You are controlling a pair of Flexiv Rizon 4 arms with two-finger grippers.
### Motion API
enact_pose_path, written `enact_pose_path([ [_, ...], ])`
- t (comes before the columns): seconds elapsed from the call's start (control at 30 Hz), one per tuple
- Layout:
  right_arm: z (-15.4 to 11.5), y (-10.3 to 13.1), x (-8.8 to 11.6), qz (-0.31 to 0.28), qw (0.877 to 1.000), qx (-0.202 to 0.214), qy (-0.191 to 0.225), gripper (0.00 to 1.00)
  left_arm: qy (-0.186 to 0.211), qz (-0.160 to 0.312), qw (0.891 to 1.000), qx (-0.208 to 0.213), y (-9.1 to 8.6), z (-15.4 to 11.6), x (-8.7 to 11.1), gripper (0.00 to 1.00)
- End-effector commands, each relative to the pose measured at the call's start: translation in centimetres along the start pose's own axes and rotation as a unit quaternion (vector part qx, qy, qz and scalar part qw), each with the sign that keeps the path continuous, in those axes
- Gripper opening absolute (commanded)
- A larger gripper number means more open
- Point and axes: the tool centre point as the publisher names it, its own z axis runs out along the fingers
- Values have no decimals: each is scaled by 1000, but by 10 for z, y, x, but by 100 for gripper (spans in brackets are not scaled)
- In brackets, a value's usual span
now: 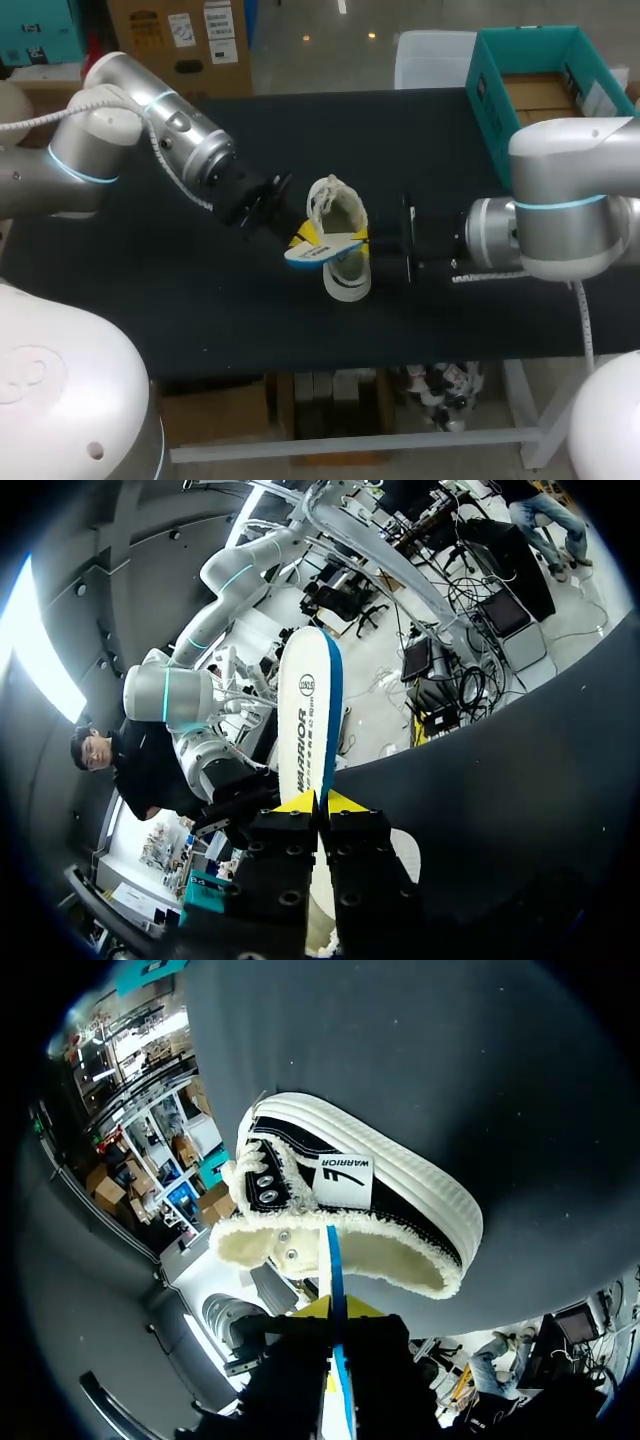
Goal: Open the shoe tongue, take the insole out of the shoe, put the insole back into the shoe, and pack the shoe into the shoebox
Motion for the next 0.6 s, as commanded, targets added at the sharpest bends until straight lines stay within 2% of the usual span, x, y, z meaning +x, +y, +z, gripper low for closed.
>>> enact_pose_path([
  [0.03, 2, 3, -1, -2, 1000, 6, 3, 0, -4, -2, 1000, -1, 1, 0, 2, 0],
  [0.17, 2, 2, -1, -7, 1000, 10, 6, 0, -2, -4, 1000, -1, 0, -1, 2, 0],
  [0.2, 2, 2, -1, -8, 1000, 9, 7, 0, -2, -6, 1000, 0, 0, -1, 3, 8],
  [0.23, 1, 1, -1, -9, 1000, 10, 10, 0, -4, -10, 1000, -1, 2, -2, 4, 31],
  [0.27, 1, 1, -1, -10, 1000, 10, 11, 0, -6, -12, 1000, -2, 2, -2, 5, 37],
  [0.43, -1, 0, -1, -11, 999, 20, 24, 0, -11, -26, 999, -14, 8, -1, 12, 36],
  [0.6, -4, 1, -2, -10, 999, 19, 30, 0, -12, -43, 999, -22, 17, 3, 18, 30],
])
